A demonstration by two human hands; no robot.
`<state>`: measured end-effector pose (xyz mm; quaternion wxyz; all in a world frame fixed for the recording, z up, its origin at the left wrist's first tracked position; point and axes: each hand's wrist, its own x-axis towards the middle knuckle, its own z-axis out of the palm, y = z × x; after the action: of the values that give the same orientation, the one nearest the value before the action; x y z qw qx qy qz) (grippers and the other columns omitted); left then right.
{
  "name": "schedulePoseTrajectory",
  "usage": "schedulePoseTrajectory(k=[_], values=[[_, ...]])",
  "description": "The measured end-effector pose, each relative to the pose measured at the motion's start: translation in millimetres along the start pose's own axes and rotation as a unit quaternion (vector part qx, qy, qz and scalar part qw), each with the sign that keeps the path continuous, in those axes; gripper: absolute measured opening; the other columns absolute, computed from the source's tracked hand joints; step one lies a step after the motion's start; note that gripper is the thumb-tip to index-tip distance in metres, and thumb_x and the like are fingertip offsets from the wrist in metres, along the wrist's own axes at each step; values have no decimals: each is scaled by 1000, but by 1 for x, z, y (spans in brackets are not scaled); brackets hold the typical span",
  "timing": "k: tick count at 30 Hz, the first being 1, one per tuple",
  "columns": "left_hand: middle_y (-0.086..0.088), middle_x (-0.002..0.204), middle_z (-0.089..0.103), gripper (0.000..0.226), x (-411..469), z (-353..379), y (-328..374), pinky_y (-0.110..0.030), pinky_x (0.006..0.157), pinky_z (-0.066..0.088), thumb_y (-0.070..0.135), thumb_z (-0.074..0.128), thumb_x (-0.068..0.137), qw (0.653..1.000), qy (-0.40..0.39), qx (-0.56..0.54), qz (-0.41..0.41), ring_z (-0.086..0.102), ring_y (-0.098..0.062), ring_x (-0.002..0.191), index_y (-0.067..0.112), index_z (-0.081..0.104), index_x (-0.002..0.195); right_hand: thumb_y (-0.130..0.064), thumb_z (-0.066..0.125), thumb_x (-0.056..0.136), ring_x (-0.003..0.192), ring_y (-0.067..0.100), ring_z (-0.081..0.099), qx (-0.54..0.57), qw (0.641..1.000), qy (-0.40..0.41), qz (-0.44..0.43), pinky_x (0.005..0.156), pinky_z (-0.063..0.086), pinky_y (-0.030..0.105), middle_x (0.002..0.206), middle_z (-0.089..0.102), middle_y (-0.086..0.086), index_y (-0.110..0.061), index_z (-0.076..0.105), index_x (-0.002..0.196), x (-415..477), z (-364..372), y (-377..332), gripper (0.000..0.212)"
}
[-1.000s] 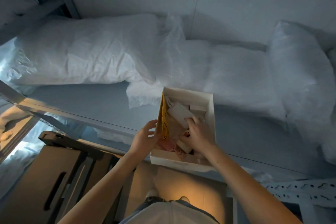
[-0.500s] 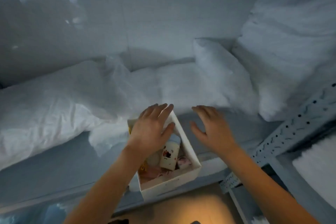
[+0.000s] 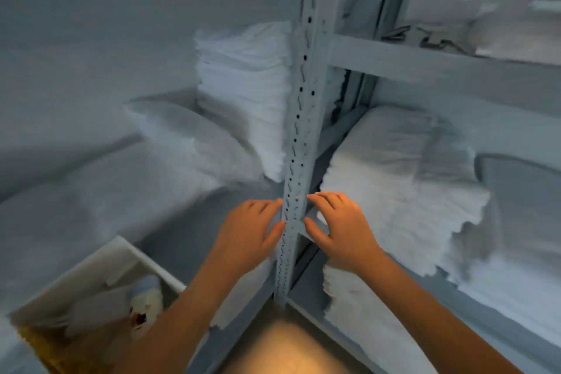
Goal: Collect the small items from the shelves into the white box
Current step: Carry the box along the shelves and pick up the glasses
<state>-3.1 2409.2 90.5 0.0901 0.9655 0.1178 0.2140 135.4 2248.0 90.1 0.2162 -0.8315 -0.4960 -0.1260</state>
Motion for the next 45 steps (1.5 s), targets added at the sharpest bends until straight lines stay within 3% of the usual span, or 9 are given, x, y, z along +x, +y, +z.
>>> schedulePoseTrajectory(k=[6,13,24,29,33,36,38,41,45], values=[[1,112,71,53,58,-4,90,-32,80,53,46,36,94,995,34,-31,83,66,-20,99,14,62,128,-46,48,92,108,20,58,-59,996,50,32,89,49,37,119,64,-1,-16,62,123,-23,-85,58,45],[2,121,67,60,113,-30,148,-33,81,52,51,28,93,989,86,-20,121,61,-20,108,18,57,133,-42,48,92,112,20,56,-77,991,112,9,91,49,38,121,63,1,-14,60,125,-9,-167,88,45],[0,122,65,62,223,-101,140,-36,82,50,53,31,89,970,175,-24,167,57,-24,111,18,56,133,-33,49,90,107,26,56,-94,967,226,-70,91,40,29,116,64,9,-7,60,123,94,-250,100,43],[2,130,59,52,295,-112,115,-39,88,49,49,45,93,967,176,-62,173,53,-21,117,23,48,138,-34,52,89,114,27,54,-87,969,232,2,93,46,39,124,61,4,-13,58,126,155,-267,120,43],[-3,132,56,56,346,-107,107,-40,94,46,43,56,92,971,150,-70,175,50,-25,120,21,43,142,-32,60,88,122,26,52,-75,969,213,101,97,45,38,131,57,7,-16,56,130,196,-261,132,45],[-8,137,53,64,376,-100,101,-39,96,44,45,55,89,981,104,-57,156,48,-30,124,23,36,146,-45,60,87,124,29,50,-102,971,106,190,96,44,34,136,54,9,-23,47,139,219,-248,140,58],[-8,142,50,67,390,-93,98,-38,94,45,50,53,88,986,61,-65,143,48,-30,126,27,31,147,-53,57,87,123,27,51,-111,966,42,231,87,43,31,136,54,9,-27,39,144,228,-240,145,65],[-7,150,41,73,409,-86,101,-35,101,40,55,52,90,990,-15,-90,110,41,-29,133,26,23,151,-54,56,88,123,25,51,-109,960,25,257,78,34,24,133,57,7,-24,42,143,236,-235,148,64],[-6,149,44,76,430,-83,105,-35,99,42,59,52,89,985,-89,-118,91,47,-29,129,28,21,151,-57,58,86,115,22,56,-114,956,25,268,81,40,26,131,59,3,-26,50,136,242,-237,147,59]])
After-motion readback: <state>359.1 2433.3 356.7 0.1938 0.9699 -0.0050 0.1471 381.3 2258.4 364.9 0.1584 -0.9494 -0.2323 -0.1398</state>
